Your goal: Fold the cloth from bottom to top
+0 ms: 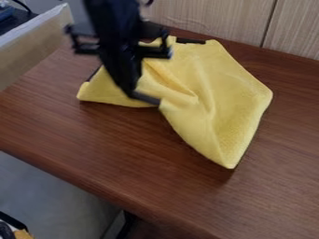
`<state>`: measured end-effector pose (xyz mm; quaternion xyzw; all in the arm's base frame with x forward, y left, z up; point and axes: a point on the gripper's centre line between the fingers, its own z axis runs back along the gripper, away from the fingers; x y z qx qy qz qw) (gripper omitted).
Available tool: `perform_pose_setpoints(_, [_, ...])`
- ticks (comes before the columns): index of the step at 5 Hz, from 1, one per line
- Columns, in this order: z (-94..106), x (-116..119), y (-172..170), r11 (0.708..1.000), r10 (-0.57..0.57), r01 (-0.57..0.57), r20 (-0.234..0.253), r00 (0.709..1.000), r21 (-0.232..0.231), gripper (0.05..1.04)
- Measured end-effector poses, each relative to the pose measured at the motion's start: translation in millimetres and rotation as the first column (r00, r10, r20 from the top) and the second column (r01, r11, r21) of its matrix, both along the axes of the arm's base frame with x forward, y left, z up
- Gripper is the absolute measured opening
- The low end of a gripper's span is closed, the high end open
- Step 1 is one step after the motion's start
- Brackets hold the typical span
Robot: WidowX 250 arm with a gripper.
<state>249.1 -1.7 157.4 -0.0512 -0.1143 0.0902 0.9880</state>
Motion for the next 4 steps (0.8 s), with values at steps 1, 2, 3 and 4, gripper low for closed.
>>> perform_pose_setpoints(1, [3.6, 35.9, -3.5, 1.0, 0.006, -0.006, 0.011, 1.0, -0.026, 0.063])
perform_pose_setpoints(2, [-8.9, 64.9, -14.6, 0.999, 0.004, -0.004, -0.013, 1.0, -0.044, 0.063])
perform_pose_setpoints(3, [-27.9, 84.3, -17.7, 0.999, 0.015, -0.018, -0.051, 0.999, -0.049, 0.063])
perform_pose_setpoints(4, [-46.8, 98.0, -19.7, 0.999, 0.015, -0.019, -0.089, 0.996, -0.045, 0.085])
